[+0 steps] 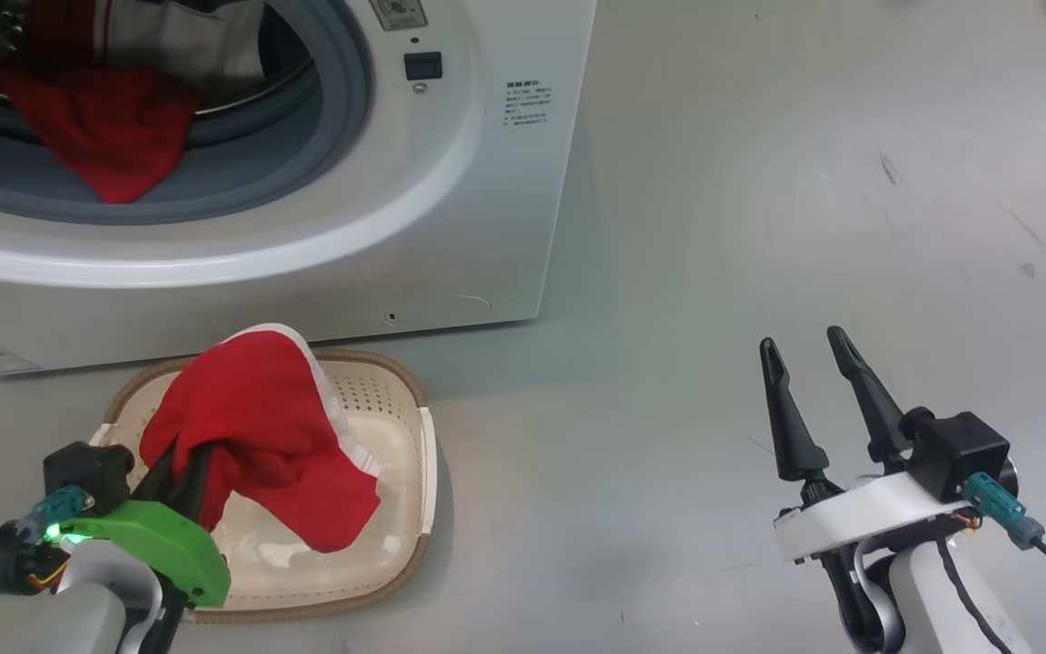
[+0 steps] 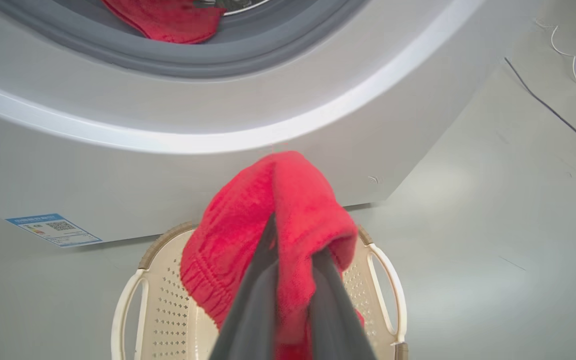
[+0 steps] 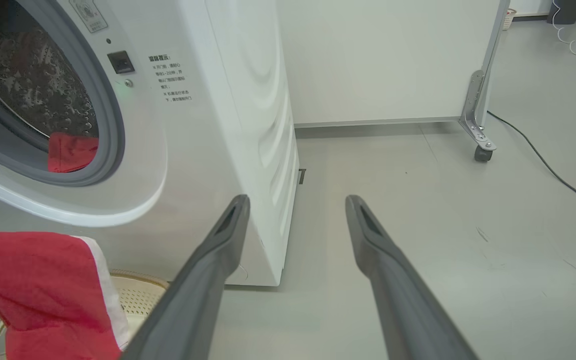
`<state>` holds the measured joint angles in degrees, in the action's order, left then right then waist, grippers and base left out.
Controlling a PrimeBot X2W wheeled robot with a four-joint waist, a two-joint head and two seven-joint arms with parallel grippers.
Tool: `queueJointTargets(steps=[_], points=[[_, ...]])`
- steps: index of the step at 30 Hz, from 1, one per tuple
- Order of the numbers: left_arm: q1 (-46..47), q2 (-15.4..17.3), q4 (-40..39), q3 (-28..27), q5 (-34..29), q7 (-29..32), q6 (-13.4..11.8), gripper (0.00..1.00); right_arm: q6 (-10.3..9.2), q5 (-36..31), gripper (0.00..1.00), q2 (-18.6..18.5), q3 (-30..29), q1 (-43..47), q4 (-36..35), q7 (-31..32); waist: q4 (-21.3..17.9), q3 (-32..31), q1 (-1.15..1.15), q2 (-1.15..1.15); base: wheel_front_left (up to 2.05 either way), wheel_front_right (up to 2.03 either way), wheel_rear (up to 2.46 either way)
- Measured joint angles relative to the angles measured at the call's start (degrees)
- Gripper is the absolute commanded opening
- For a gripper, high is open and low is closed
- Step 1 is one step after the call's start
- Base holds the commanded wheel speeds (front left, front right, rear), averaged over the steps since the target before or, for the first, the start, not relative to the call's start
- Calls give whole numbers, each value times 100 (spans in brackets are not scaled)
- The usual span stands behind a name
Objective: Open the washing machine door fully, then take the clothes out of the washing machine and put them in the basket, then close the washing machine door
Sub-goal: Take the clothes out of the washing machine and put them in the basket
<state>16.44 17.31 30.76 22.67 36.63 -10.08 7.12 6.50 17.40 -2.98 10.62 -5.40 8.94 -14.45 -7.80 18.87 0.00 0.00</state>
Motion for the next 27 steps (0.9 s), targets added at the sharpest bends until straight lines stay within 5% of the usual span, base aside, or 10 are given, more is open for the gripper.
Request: queueJointTargets(steps=[27], points=[[683, 341, 1346, 108, -93, 305, 0, 0, 46, 54, 100, 42, 276, -394, -121, 0, -1086, 1102, 0, 0, 0, 0, 0]])
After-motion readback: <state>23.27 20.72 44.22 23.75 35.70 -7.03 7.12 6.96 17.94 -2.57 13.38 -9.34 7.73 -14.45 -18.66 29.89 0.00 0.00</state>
